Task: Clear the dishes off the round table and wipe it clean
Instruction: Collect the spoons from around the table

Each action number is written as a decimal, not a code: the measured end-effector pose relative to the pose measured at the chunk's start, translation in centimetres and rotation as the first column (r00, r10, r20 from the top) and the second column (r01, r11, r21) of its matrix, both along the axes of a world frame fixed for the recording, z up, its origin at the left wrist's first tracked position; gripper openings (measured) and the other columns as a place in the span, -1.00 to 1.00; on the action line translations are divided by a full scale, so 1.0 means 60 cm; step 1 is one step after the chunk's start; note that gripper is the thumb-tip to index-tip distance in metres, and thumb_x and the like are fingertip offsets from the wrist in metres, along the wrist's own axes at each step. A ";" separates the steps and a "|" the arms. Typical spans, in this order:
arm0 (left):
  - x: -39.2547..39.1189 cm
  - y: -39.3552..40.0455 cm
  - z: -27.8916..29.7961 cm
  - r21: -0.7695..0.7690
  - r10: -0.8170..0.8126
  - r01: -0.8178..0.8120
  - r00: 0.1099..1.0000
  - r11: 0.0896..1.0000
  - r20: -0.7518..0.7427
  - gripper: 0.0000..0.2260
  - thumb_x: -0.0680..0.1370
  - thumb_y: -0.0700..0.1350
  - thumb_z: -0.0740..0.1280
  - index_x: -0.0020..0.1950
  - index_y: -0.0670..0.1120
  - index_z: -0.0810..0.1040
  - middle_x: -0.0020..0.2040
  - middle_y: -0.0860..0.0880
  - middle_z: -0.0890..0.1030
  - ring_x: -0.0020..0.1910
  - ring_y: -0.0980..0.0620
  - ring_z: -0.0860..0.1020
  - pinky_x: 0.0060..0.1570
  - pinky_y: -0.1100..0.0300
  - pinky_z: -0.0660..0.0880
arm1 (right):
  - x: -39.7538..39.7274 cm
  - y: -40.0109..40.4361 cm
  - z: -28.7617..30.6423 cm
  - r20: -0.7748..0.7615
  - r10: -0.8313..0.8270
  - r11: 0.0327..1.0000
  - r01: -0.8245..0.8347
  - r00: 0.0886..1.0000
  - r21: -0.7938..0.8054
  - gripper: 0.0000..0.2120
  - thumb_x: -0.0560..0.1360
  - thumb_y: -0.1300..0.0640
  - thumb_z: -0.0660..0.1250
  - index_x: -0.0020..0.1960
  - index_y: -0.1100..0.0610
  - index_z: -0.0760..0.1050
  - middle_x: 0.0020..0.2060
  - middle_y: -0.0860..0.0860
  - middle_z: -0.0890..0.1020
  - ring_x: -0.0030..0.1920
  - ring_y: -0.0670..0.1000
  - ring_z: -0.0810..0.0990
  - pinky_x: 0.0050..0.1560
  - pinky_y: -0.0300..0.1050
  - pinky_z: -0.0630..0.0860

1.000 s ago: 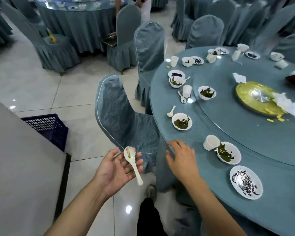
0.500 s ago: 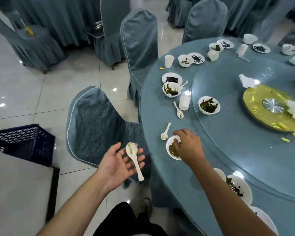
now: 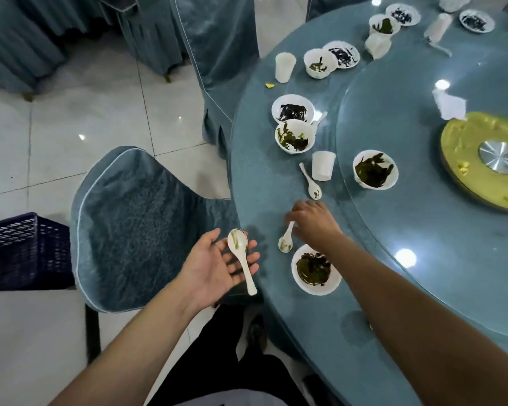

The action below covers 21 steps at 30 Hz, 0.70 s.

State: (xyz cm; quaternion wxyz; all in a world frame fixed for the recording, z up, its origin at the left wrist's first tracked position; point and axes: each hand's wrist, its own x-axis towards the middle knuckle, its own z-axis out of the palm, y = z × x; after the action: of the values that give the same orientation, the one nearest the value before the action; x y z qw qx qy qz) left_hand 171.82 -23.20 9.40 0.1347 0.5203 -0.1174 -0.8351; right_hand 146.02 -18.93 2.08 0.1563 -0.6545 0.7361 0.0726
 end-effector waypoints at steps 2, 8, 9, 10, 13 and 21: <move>-0.010 -0.027 -0.008 0.006 -0.023 0.023 1.000 1.000 0.006 -0.48 0.67 0.12 0.08 0.38 -0.22 0.54 0.29 -0.26 0.61 0.23 -0.25 0.57 0.29 -0.15 0.49 | -0.006 -0.008 -0.006 -0.028 0.027 0.999 -0.026 0.999 0.035 -0.68 0.52 0.11 0.34 0.26 -0.09 0.57 0.19 0.00 0.52 0.22 0.09 0.47 0.24 0.01 0.35; -0.046 -0.103 -0.021 0.016 -0.093 0.093 0.996 0.996 0.015 -0.50 0.68 0.12 0.08 0.34 -0.21 0.57 0.25 -0.25 0.64 0.15 -0.24 0.61 0.21 -0.14 0.52 | -0.019 -0.016 -0.026 -0.074 0.002 0.998 0.003 0.997 0.068 -0.75 0.58 -0.03 0.28 0.24 -0.10 0.56 0.17 -0.02 0.51 0.20 0.05 0.45 0.22 -0.02 0.34; -0.052 -0.114 -0.024 0.015 -0.100 0.100 0.995 0.995 0.017 -0.50 0.68 0.12 0.08 0.33 -0.21 0.57 0.25 -0.25 0.64 0.14 -0.24 0.61 0.19 -0.14 0.53 | -0.022 -0.018 -0.028 -0.063 -0.022 0.997 0.026 0.998 0.069 -0.77 0.59 -0.04 0.28 0.23 -0.11 0.56 0.16 -0.03 0.51 0.20 0.04 0.45 0.21 -0.03 0.33; -0.058 -0.124 -0.025 0.014 -0.110 0.109 0.994 0.994 0.020 -0.50 0.68 0.12 0.08 0.33 -0.21 0.57 0.25 -0.25 0.64 0.14 -0.24 0.62 0.17 -0.14 0.54 | -0.022 -0.019 -0.027 -0.052 -0.064 0.996 0.067 0.997 0.061 -0.79 0.59 -0.04 0.28 0.20 -0.12 0.57 0.14 -0.04 0.52 0.19 0.04 0.45 0.19 -0.04 0.31; -0.080 -0.146 -0.027 0.013 -0.137 0.136 0.990 0.991 0.018 -0.50 0.68 0.12 0.08 0.37 -0.21 0.54 0.22 -0.24 0.65 0.13 -0.24 0.62 0.12 -0.13 0.56 | -0.016 -0.019 -0.017 0.094 -0.358 0.932 0.362 0.929 -0.032 -0.91 0.55 -0.01 0.34 0.02 -0.09 0.61 -0.03 -0.07 0.60 0.08 0.03 0.53 0.11 -0.03 0.36; -0.135 -0.167 -0.031 -0.017 -0.100 0.101 0.992 0.995 0.072 -0.49 0.69 0.14 0.08 0.39 -0.22 0.51 0.22 -0.26 0.65 0.08 -0.22 0.64 0.13 -0.14 0.56 | 0.046 -0.041 0.073 0.791 -0.595 0.478 0.853 0.142 0.207 -0.95 0.46 0.12 0.53 -0.16 0.03 0.67 -0.31 -0.10 0.69 -0.30 -0.19 0.63 -0.26 -0.39 0.50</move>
State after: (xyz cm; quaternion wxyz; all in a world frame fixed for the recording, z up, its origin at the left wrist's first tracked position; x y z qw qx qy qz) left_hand 163.72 -33.24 7.56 0.0935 0.5416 -0.1568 -0.8206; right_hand 148.78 -21.37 6.45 0.3755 -0.1799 0.8079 -0.4170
